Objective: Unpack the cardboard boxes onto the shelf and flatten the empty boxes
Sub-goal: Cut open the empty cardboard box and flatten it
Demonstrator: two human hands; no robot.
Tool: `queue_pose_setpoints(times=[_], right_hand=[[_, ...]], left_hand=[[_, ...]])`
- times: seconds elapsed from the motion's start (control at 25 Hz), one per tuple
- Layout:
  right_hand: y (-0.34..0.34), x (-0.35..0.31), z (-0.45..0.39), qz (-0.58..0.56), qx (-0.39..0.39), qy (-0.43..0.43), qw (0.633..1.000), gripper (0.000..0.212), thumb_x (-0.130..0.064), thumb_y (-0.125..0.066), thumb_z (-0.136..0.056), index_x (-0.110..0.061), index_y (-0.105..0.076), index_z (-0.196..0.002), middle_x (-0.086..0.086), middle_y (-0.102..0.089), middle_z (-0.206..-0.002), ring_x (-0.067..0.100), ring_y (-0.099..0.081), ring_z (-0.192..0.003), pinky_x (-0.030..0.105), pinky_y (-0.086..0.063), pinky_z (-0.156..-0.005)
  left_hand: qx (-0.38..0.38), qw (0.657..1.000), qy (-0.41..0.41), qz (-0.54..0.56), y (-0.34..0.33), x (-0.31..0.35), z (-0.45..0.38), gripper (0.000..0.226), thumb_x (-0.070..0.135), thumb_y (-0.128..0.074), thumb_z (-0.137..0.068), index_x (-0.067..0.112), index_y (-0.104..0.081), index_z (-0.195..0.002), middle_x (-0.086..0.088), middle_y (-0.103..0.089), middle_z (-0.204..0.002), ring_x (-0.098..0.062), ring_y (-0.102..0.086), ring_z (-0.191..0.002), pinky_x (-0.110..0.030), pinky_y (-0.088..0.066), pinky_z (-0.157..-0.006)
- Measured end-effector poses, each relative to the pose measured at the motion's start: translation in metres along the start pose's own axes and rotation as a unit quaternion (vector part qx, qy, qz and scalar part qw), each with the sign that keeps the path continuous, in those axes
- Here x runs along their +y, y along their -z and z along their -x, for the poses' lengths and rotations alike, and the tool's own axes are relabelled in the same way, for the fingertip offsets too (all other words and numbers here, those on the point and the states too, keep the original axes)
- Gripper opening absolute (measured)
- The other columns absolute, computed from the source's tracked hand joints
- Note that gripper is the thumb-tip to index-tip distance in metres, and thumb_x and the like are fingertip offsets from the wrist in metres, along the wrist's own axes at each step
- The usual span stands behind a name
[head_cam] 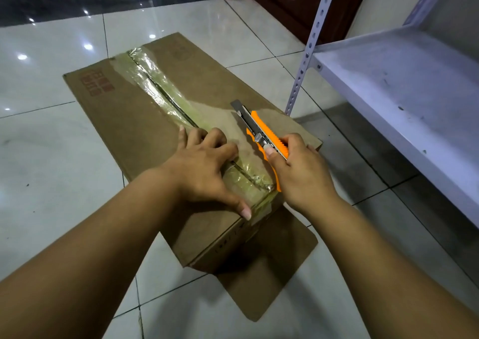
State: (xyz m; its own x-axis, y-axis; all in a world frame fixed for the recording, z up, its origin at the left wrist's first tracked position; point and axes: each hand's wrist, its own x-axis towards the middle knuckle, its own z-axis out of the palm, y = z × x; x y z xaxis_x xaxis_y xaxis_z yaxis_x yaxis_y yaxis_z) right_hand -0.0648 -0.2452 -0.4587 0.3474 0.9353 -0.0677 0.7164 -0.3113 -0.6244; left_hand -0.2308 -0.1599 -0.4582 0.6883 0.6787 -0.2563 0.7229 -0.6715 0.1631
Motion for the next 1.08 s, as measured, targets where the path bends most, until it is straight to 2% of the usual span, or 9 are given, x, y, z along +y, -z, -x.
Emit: queue_pose_setpoints(times=[0.12,0.24,0.32,0.44,0.52,0.68,0.76,0.84,1.08], right_hand=[[-0.004,0.006,0.000,-0.042,-0.009,0.001,0.999,0.040,-0.047,-0.040,-0.099,-0.020,-0.047,-0.127,-0.005,-0.052,-0.096,0.030,-0.047,-0.123,0.048,-0.034,-0.108],[-0.009,0.011,-0.001,-0.074,-0.007,-0.004,0.997,0.041,-0.053,-0.041,-0.096,-0.025,-0.050,-0.126,0.000,-0.059,-0.109,0.039,-0.041,-0.129,0.052,-0.039,-0.103],[-0.009,0.011,0.002,-0.126,0.006,-0.004,0.992,0.043,-0.055,-0.041,-0.093,-0.029,-0.054,-0.124,-0.002,-0.063,-0.110,0.038,-0.047,-0.124,0.053,-0.041,-0.101],[-0.005,0.010,0.006,-0.186,0.038,-0.003,0.982,0.030,-0.039,-0.049,-0.096,-0.028,-0.058,-0.123,-0.003,-0.064,-0.107,0.024,-0.059,-0.104,0.048,-0.048,-0.093],[-0.002,0.013,0.007,-0.180,0.060,-0.001,0.982,0.030,-0.032,-0.052,-0.097,-0.024,-0.058,-0.126,-0.004,-0.059,-0.109,0.020,-0.056,-0.105,0.045,-0.048,-0.094],[0.007,0.016,0.012,-0.193,0.092,0.004,0.977,0.021,-0.032,-0.055,-0.095,-0.027,-0.062,-0.114,-0.001,-0.057,-0.110,0.021,-0.054,-0.108,0.045,-0.045,-0.097],[0.011,0.014,0.016,-0.227,0.081,-0.010,0.971,0.007,-0.029,-0.057,-0.094,-0.035,-0.060,-0.092,-0.002,-0.062,-0.097,0.020,-0.059,-0.095,0.041,-0.050,-0.089],[0.015,0.013,0.020,-0.240,0.070,-0.024,0.968,0.019,-0.024,-0.058,-0.094,-0.036,-0.058,-0.079,-0.007,-0.061,-0.082,0.016,-0.058,-0.081,0.035,-0.048,-0.079],[0.022,0.017,0.026,-0.225,-0.039,-0.088,0.970,0.013,-0.018,-0.058,-0.094,-0.028,-0.058,-0.085,0.003,-0.068,-0.083,0.029,-0.067,-0.085,0.051,-0.055,-0.082]], left_hand=[[0.011,0.999,0.018,0.045,-0.003,0.009,0.006,0.102,0.095,-0.040,-0.026,0.038,-0.039,-0.111,0.013,-0.023,-0.112,-0.026,-0.013,-0.131,-0.063,0.004,-0.112],[0.031,0.995,0.037,0.085,-0.007,0.019,0.009,0.088,0.087,-0.042,-0.028,0.037,-0.036,-0.101,0.013,-0.026,-0.111,-0.028,-0.010,-0.133,-0.062,0.004,-0.113],[0.067,0.993,0.041,0.091,-0.013,0.022,0.011,0.091,0.083,-0.043,-0.028,0.033,-0.043,-0.104,0.012,-0.029,-0.113,-0.028,-0.011,-0.133,-0.060,0.004,-0.114],[0.109,0.987,0.044,0.111,-0.017,0.021,0.014,0.082,0.080,-0.047,-0.032,0.035,-0.043,-0.100,0.013,-0.026,-0.111,-0.025,-0.015,-0.129,-0.058,-0.009,-0.115],[0.131,0.982,0.026,0.133,-0.018,0.019,0.014,0.076,0.077,-0.049,-0.034,0.035,-0.041,-0.097,0.013,-0.024,-0.111,-0.021,-0.021,-0.124,-0.056,-0.014,-0.114],[0.174,0.976,-0.002,0.133,-0.020,0.020,0.010,0.088,0.074,-0.049,-0.037,0.022,-0.056,-0.108,0.012,-0.034,-0.121,-0.013,-0.032,-0.126,-0.050,0.008,-0.115],[0.193,0.973,0.009,0.125,-0.020,0.017,0.005,0.093,0.072,-0.048,-0.038,0.021,-0.056,-0.115,0.011,-0.039,-0.130,-0.013,-0.033,-0.130,-0.049,0.009,-0.114],[0.203,0.971,0.027,0.125,-0.019,0.012,0.001,0.100,0.072,-0.047,-0.038,0.020,-0.054,-0.123,0.011,-0.039,-0.134,-0.013,-0.032,-0.132,-0.049,0.009,-0.114],[0.170,0.978,0.041,0.114,-0.018,0.005,-0.002,0.085,0.078,-0.054,-0.045,0.026,-0.049,-0.111,0.011,-0.034,-0.137,-0.010,-0.034,-0.131,-0.049,0.002,-0.117]])
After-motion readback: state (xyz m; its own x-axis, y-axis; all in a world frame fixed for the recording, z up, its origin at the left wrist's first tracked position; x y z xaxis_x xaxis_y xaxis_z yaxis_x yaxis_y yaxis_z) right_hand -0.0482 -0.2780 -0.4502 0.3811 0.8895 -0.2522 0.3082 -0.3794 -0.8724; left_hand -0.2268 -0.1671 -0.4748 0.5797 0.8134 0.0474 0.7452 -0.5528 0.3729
